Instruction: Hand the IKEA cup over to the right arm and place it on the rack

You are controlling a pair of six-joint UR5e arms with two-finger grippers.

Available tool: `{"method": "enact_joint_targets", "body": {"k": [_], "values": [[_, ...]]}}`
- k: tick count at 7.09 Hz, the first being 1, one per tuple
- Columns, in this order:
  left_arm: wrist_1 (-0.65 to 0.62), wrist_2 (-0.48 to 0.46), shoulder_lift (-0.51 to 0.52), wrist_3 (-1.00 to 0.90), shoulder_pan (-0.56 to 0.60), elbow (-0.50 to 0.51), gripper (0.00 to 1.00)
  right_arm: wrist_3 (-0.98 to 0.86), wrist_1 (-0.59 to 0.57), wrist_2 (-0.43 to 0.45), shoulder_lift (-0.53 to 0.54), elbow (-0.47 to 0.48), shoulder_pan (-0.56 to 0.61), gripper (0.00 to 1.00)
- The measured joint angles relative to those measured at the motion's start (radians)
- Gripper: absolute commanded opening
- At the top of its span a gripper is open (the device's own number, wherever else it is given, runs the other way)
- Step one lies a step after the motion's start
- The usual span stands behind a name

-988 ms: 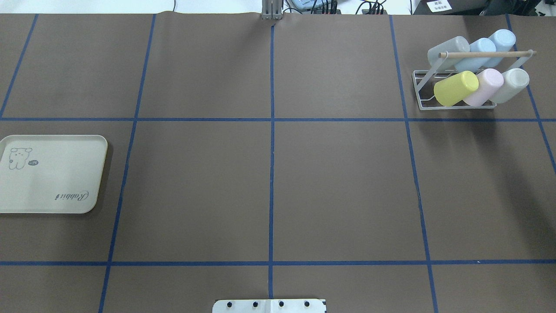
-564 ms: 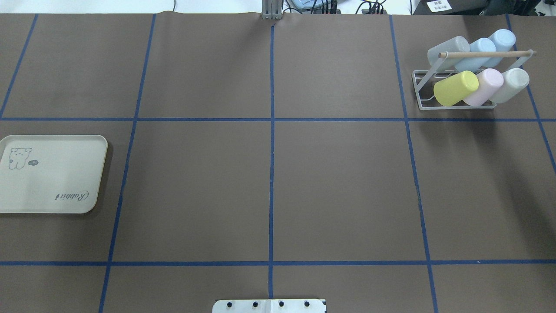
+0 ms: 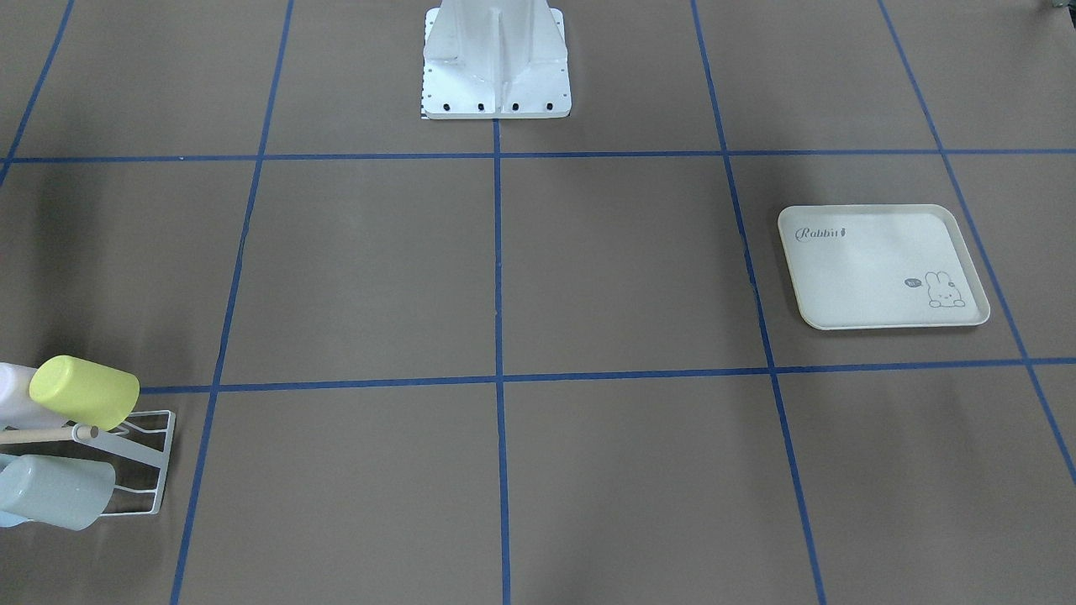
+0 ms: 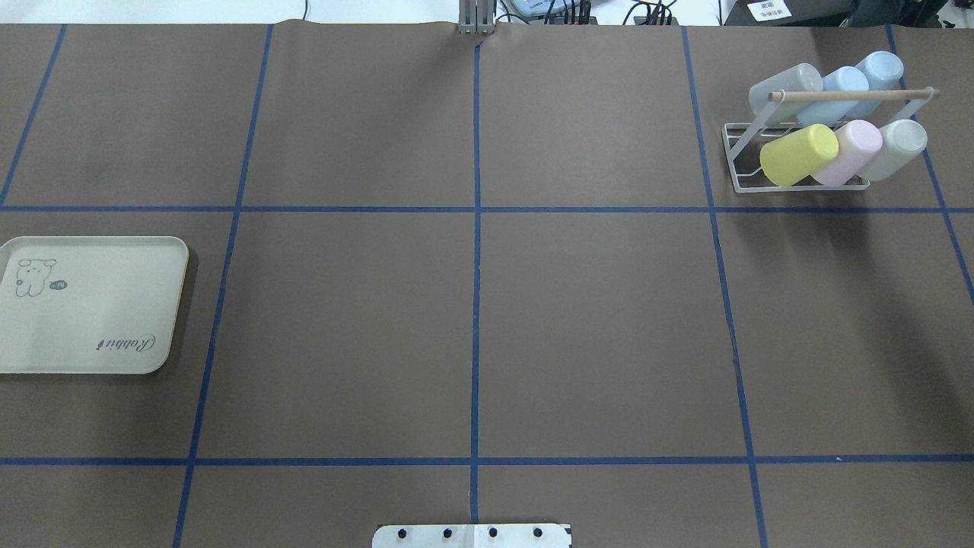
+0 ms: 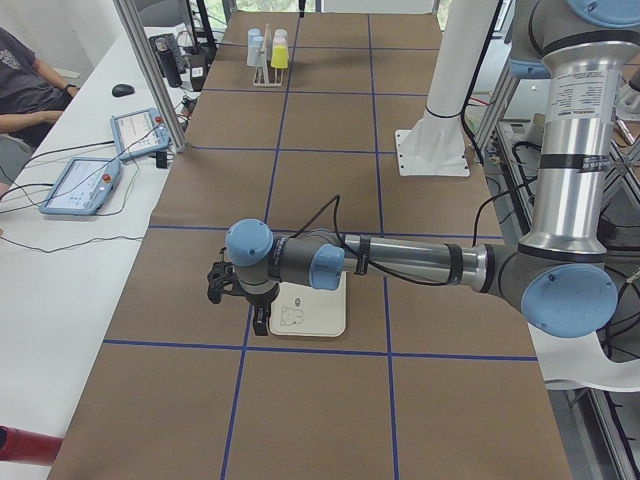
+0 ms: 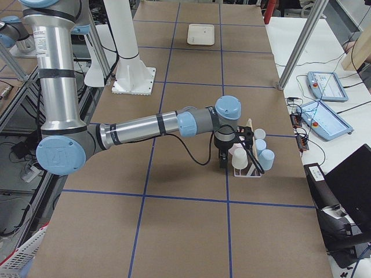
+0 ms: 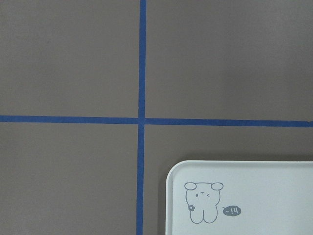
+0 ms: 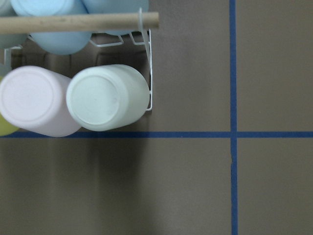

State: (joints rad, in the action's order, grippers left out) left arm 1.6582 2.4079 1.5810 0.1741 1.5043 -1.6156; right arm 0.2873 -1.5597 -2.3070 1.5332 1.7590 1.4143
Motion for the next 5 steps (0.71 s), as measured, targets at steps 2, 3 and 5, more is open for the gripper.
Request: {"method": "enact_joint_targets", "body": {"k": [2,3,5], "values": [[0.025,-0.009,-0.043,-0.002,0.0,0.004,1.0,-0.001,0.048,0.0,0.09,0.026,-0.002,0.99],[0.031,-0.041,-0.062,-0.003,0.001,0.009,1.0,0.001,0.066,0.002,0.119,0.036,-0.002,0.99],[0.035,-0.105,-0.064,0.001,0.001,-0.006,1.0,0.008,0.076,0.009,0.126,0.035,-0.007,0.99]]}}
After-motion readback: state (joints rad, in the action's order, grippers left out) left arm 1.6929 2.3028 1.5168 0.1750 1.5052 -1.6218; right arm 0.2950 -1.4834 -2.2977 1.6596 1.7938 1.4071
